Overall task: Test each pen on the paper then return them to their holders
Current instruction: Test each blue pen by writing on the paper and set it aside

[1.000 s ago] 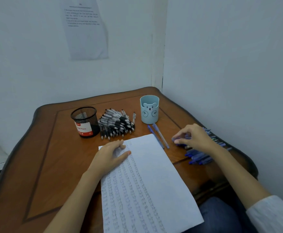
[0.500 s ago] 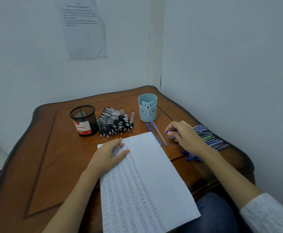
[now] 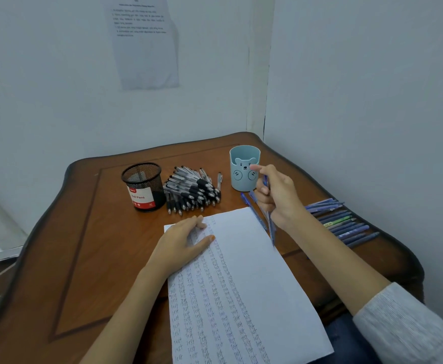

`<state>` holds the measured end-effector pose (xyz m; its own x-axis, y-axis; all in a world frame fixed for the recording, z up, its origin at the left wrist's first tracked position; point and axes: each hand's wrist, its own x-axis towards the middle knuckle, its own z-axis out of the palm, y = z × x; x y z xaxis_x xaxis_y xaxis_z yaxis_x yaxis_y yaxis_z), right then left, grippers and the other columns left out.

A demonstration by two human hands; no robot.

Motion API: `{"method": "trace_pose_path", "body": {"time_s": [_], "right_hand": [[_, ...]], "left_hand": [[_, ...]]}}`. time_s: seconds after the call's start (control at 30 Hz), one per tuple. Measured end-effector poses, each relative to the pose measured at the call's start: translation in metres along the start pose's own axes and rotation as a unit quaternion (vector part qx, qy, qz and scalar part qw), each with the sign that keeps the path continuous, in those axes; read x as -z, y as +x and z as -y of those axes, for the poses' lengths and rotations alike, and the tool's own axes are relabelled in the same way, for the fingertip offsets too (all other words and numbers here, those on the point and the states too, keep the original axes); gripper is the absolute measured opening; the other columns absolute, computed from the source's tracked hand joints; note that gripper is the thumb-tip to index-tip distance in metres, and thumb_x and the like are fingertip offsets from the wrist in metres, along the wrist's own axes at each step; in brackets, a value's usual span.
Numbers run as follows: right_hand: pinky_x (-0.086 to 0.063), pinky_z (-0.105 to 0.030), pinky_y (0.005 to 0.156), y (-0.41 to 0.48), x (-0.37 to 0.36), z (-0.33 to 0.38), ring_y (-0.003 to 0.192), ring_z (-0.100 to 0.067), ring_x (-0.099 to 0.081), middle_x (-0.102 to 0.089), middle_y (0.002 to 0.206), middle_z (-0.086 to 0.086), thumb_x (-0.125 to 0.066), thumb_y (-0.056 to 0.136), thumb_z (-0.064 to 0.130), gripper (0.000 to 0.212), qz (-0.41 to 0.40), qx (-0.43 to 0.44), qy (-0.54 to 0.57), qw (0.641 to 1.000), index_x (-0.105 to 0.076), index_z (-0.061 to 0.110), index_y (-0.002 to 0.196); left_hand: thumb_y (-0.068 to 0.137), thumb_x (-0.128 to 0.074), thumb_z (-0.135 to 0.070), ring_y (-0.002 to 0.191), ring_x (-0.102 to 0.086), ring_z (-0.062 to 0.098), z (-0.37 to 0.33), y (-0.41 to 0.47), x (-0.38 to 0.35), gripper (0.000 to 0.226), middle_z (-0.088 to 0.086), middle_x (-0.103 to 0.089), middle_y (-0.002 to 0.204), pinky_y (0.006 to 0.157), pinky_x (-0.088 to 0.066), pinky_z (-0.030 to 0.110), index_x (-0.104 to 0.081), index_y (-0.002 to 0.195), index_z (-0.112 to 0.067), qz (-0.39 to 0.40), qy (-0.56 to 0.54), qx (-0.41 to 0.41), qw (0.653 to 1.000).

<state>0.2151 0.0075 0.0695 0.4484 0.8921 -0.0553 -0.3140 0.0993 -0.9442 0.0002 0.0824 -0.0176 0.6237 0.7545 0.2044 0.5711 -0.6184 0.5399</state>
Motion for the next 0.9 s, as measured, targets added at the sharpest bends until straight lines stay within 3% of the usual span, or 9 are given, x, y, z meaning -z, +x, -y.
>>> {"method": "trace_pose_path", "body": {"time_s": [0.13, 0.23, 0.3, 0.37, 0.43, 0.57, 0.73, 0.8, 0.9], "right_hand": [[-0.023, -0.01, 0.035, 0.007, 0.002, -0.012, 0.037, -0.003, -0.031, -0.063, 0.075, -0.003, -0.056, 0.094, 0.027, 0.033, 0.06, -0.064, 0.11, 0.99, -0.063, 0.003, 0.116], [-0.045, -0.012, 0.045, 0.013, 0.002, -0.02, 0.05, -0.007, -0.057, -0.069, 0.099, -0.019, -0.045, 0.098, 0.012, 0.032, 0.057, -0.121, 0.152, 0.979, -0.053, -0.009, 0.121], [-0.055, -0.024, 0.058, 0.019, 0.004, -0.029, 0.069, -0.021, -0.064, -0.071, 0.092, -0.022, -0.033, 0.102, 0.025, 0.043, 0.05, -0.185, 0.178, 0.965, -0.058, -0.009, 0.111], [-0.048, -0.022, 0.049, 0.026, 0.007, -0.038, 0.063, -0.018, -0.055, -0.069, 0.072, -0.018, -0.027, 0.103, 0.043, 0.062, 0.039, -0.215, 0.122, 0.968, -0.067, -0.004, 0.104], [-0.045, -0.016, 0.045, 0.03, 0.005, -0.046, 0.055, -0.013, -0.052, -0.067, 0.07, -0.015, -0.036, 0.101, 0.046, 0.064, 0.047, -0.203, 0.089, 0.974, -0.076, -0.001, 0.086], [-0.038, -0.013, 0.036, 0.035, -0.008, -0.059, 0.041, -0.004, -0.047, -0.059, 0.058, -0.002, -0.07, 0.086, 0.024, 0.018, 0.022, -0.145, 0.031, 0.989, -0.065, 0.009, 0.079], [-0.048, -0.024, 0.041, 0.046, -0.025, -0.068, 0.042, -0.015, -0.053, -0.061, 0.058, -0.012, -0.052, 0.098, 0.029, 0.033, 0.034, -0.083, -0.035, 0.995, -0.058, 0.004, 0.078], [-0.052, -0.027, 0.044, 0.049, -0.03, -0.071, 0.045, -0.018, -0.055, -0.062, 0.063, -0.016, -0.058, 0.096, 0.021, 0.026, 0.061, -0.054, -0.043, 0.996, -0.058, 0.001, 0.079], [-0.038, -0.023, 0.033, 0.052, -0.032, -0.082, 0.036, -0.02, -0.046, -0.06, 0.054, -0.013, -0.073, 0.086, 0.025, 0.033, 0.051, 0.027, -0.161, 0.985, -0.052, 0.006, 0.068]], "left_hand": [[0.084, -0.057, -0.059, 0.124, -0.045, 0.004, 0.001, 0.0, 0.001, 0.042, -0.016, -0.051, 0.134, 0.101, -0.042, 0.031, -0.056, 0.116, -0.031, 0.003, 0.002, -0.007, 1.0], [0.079, -0.046, -0.068, 0.124, -0.044, 0.003, 0.001, 0.001, 0.002, 0.054, -0.016, -0.051, 0.135, 0.101, -0.04, 0.029, -0.055, 0.118, -0.033, 0.006, 0.012, -0.008, 1.0], [0.079, -0.044, -0.071, 0.127, -0.041, 0.002, 0.002, 0.002, 0.001, 0.058, -0.015, -0.049, 0.139, 0.105, -0.038, 0.029, -0.055, 0.122, -0.034, 0.008, 0.016, -0.013, 1.0], [0.085, -0.051, -0.065, 0.132, -0.037, 0.002, 0.003, 0.004, 0.001, 0.054, -0.015, -0.045, 0.143, 0.109, -0.034, 0.031, -0.054, 0.127, -0.032, 0.015, 0.02, -0.014, 1.0], [0.087, -0.054, -0.058, 0.136, -0.031, 0.0, 0.004, 0.005, 0.0, 0.052, -0.015, -0.04, 0.147, 0.113, -0.029, 0.03, -0.052, 0.132, -0.031, 0.018, 0.019, -0.014, 1.0], [0.087, -0.055, -0.057, 0.135, -0.023, -0.007, 0.006, 0.006, 0.0, 0.057, -0.018, -0.034, 0.149, 0.114, -0.02, 0.024, -0.047, 0.138, -0.032, 0.026, 0.002, -0.011, 1.0], [0.084, -0.053, -0.061, 0.136, -0.025, -0.006, 0.009, 0.006, 0.0, 0.063, -0.016, -0.035, 0.149, 0.114, -0.018, 0.02, -0.048, 0.138, -0.03, 0.028, -0.006, -0.015, 0.999], [0.082, -0.051, -0.063, 0.136, -0.025, -0.006, 0.009, 0.006, 0.0, 0.065, -0.015, -0.036, 0.149, 0.113, -0.019, 0.019, -0.049, 0.137, -0.029, 0.033, -0.009, -0.017, 0.999], [0.085, -0.054, -0.06, 0.137, -0.025, -0.005, 0.009, 0.007, 0.0, 0.062, -0.015, -0.035, 0.15, 0.116, -0.021, 0.024, -0.048, 0.138, -0.029, 0.036, -0.012, -0.014, 0.999]]}}
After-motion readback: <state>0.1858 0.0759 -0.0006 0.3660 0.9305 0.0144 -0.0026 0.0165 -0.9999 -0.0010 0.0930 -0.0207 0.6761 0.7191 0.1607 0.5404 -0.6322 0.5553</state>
